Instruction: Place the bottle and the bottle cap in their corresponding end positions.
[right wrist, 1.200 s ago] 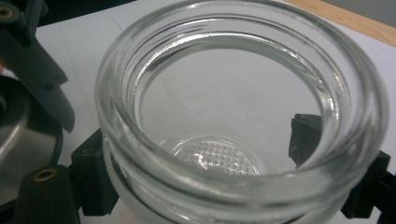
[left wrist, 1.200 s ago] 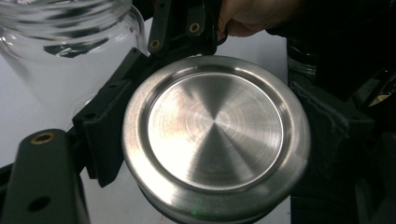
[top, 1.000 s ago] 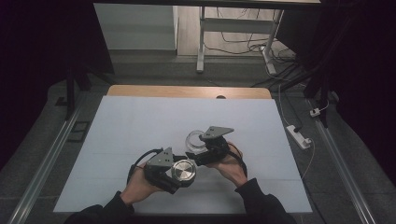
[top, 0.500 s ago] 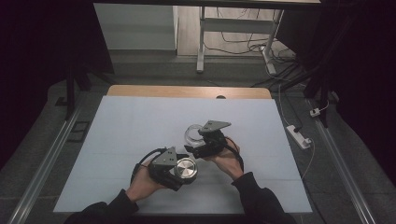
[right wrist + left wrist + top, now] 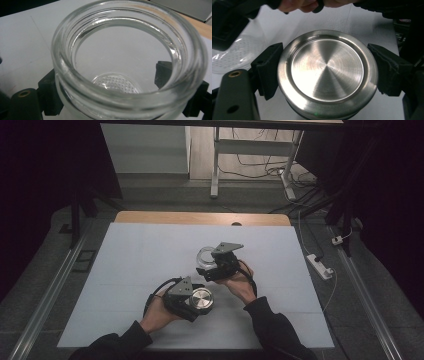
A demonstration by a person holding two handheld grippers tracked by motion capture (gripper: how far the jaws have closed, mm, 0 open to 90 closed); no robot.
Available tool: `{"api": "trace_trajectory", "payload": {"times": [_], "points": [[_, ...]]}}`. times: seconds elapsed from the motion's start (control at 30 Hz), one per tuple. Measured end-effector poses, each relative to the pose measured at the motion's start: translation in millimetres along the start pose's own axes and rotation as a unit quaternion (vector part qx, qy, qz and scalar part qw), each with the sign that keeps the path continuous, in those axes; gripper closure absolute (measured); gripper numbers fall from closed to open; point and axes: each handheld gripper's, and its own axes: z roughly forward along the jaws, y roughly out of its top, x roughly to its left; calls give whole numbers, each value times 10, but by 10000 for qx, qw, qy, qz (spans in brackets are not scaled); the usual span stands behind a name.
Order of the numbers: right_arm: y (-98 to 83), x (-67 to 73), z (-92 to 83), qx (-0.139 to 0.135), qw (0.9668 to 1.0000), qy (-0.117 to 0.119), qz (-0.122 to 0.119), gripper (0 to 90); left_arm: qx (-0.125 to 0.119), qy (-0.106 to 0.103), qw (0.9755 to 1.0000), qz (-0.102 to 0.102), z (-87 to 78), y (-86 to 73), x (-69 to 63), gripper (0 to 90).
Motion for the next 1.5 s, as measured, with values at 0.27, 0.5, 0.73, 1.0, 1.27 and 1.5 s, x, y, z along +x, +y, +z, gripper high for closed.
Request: {"api": "trace_trajectory", "payload": {"times": [0.27,0.5,0.73,1.0,1.27,1.5], "points": [[50,-75,116,11,9999,-101,20,146,61,-45,10000,-26,63,-46,6,191],[114,-145,219,2,9998,-175,42,146,231,-34,9997,29,150,-88,-2,191],[159,-175,345,-6,9998,-219,-23,146,426,7,9991,-11,210,-126,14,191],[139,-253,462,62,9995,-302,32,146,627,24,9980,24,286,-157,12,190],[104,-294,551,127,9992,-379,49,146,794,84,9968,61,340,-176,11,190],[66,-292,604,204,9988,-435,-4,146,966,179,9951,77,378,-195,16,190]]}}
